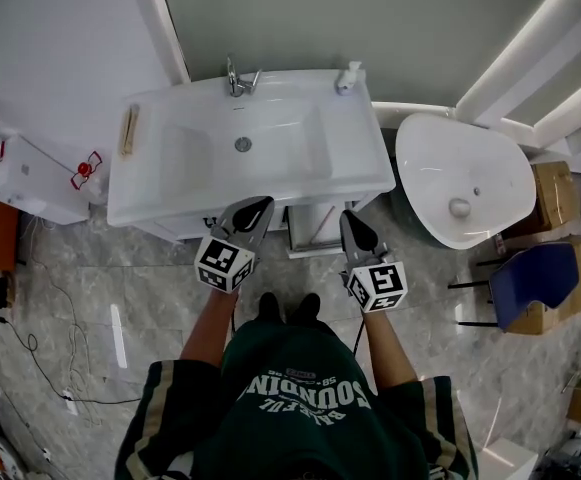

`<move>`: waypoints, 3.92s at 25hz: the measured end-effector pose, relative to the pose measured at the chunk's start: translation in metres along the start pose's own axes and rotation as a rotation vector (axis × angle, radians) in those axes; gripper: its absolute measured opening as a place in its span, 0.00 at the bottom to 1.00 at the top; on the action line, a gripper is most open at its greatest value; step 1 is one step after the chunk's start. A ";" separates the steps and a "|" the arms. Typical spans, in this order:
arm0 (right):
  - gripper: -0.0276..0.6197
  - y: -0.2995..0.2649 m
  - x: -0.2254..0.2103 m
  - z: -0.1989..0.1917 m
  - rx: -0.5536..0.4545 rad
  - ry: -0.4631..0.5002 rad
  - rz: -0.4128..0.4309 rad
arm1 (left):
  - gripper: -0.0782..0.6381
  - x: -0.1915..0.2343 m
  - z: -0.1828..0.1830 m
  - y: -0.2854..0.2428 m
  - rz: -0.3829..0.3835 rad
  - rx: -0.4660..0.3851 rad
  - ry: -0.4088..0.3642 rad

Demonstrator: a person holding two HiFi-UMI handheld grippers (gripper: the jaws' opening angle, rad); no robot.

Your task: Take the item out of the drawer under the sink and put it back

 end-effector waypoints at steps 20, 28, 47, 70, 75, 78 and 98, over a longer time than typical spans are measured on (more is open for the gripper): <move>0.05 0.032 -0.072 -0.055 0.094 -0.070 -0.080 | 0.18 -0.051 -0.090 -0.064 -0.155 0.217 0.041; 0.05 0.057 -0.085 -0.113 0.189 -0.113 -0.092 | 0.18 -0.073 -0.175 -0.073 -0.187 0.368 0.109; 0.05 0.080 -0.108 -0.178 0.265 -0.192 -0.124 | 0.41 -0.087 -0.330 -0.116 -0.140 0.669 0.182; 0.05 0.143 -0.101 -0.268 0.446 -0.296 -0.150 | 0.40 -0.081 -0.538 -0.166 -0.216 1.086 -0.010; 0.05 0.148 -0.110 -0.272 0.480 -0.313 -0.176 | 0.40 -0.088 -0.562 -0.173 -0.243 1.110 -0.060; 0.05 0.148 -0.112 -0.275 0.448 -0.334 -0.196 | 0.40 -0.086 -0.572 -0.170 -0.243 1.125 -0.089; 0.05 0.144 -0.109 -0.276 0.464 -0.360 -0.201 | 0.24 -0.073 -0.571 -0.171 -0.269 1.118 -0.158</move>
Point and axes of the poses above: the fingertips, and each gripper's own axes: y backward along the fingers, x to its left, z out of its top, the point moved 4 cm from there along y, backward along the fingers, and after that the axes turned 13 degrees about -x, right-handed, at the moved point
